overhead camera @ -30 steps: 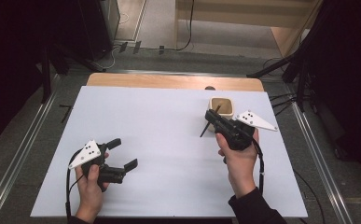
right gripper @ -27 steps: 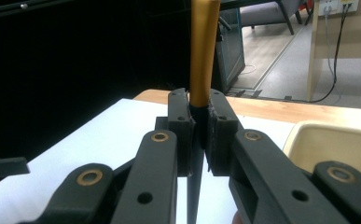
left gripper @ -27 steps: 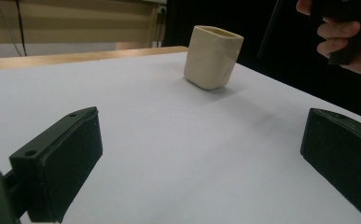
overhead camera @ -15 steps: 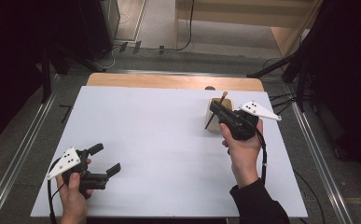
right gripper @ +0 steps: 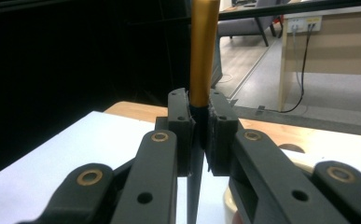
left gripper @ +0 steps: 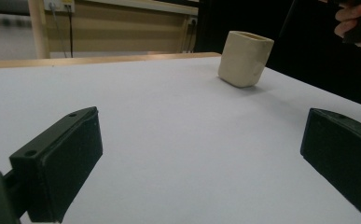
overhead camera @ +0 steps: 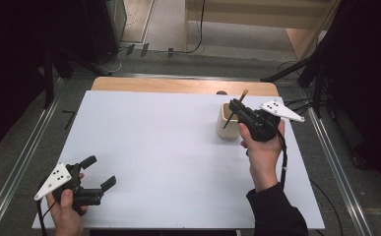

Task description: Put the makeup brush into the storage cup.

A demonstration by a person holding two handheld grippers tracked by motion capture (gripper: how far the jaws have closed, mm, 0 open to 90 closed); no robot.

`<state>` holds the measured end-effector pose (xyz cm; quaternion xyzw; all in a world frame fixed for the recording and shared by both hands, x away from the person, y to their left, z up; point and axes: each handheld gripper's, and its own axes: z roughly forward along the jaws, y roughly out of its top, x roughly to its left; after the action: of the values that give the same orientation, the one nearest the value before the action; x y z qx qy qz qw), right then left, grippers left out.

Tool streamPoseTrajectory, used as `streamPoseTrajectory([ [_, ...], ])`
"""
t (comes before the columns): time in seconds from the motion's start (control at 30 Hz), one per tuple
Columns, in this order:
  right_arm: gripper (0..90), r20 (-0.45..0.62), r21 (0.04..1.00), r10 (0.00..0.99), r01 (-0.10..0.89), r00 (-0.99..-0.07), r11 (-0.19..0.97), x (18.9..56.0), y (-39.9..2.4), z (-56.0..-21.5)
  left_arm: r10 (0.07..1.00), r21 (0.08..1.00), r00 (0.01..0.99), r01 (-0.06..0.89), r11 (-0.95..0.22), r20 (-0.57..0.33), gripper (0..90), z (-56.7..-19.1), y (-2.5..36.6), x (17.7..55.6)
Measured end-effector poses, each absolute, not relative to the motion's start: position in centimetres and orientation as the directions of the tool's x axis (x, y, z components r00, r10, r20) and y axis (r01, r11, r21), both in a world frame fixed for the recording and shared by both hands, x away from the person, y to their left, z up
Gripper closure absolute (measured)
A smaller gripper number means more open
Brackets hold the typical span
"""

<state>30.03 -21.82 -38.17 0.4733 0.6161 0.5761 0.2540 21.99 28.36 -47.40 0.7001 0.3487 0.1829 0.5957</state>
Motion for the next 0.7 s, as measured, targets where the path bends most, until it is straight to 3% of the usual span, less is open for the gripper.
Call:
streamPoseTrajectory([
  [0.7, 84.1, 0.096, 0.982, 0.919, 0.189, -0.383, -0.023, 32.4, -23.1, -38.8, 0.727, 0.960, 0.670, 0.274, -0.054, -0.150, 0.0, -47.9, 28.5, 21.6],
])
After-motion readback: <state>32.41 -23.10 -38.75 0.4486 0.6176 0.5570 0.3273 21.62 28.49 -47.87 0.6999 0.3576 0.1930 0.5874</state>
